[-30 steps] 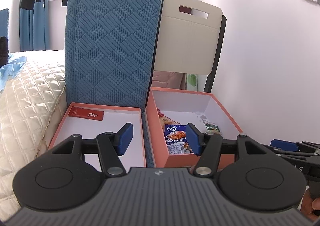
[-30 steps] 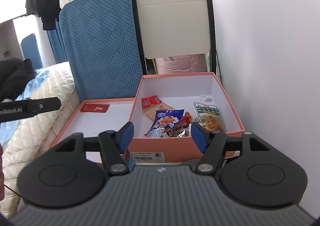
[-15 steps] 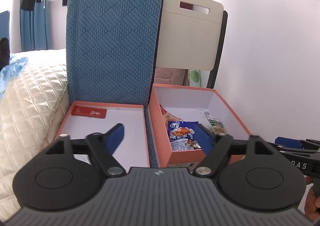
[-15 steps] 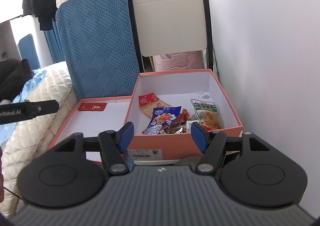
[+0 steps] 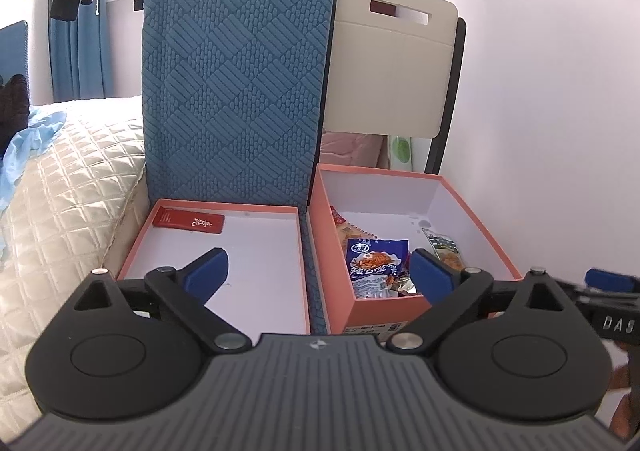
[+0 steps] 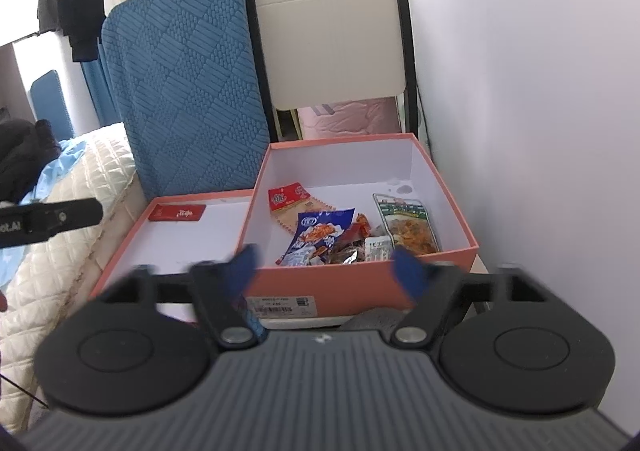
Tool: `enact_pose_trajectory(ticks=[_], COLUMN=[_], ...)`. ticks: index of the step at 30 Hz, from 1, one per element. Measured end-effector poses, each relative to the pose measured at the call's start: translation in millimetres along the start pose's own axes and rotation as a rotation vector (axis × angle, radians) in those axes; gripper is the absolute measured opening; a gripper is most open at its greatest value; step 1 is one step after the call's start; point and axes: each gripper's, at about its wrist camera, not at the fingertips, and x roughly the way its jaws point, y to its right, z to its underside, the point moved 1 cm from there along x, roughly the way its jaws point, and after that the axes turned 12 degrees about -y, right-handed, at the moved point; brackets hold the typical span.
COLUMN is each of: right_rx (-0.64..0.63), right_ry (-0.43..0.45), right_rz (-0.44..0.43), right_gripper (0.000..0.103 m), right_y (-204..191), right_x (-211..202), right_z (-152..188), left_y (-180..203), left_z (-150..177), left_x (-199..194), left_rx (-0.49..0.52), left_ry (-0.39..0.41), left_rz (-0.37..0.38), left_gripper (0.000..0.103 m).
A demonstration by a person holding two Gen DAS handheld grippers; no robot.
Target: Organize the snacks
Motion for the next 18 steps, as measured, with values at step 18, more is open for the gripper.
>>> enact_pose_trajectory(ticks=[18], right_rx=[-0.009], right_ry=[0.044], right_rz=[0.044], right_gripper=[0.103], right_y=[5.1], right_x=[-4.7], right_z=[-3.8], left_y=[-2.9], left_z=[-0.8], left_x=[-0.4], left_rx=[-0.017], left_ry=[-0.012], left_rz=[0.009], left_gripper=[0.100])
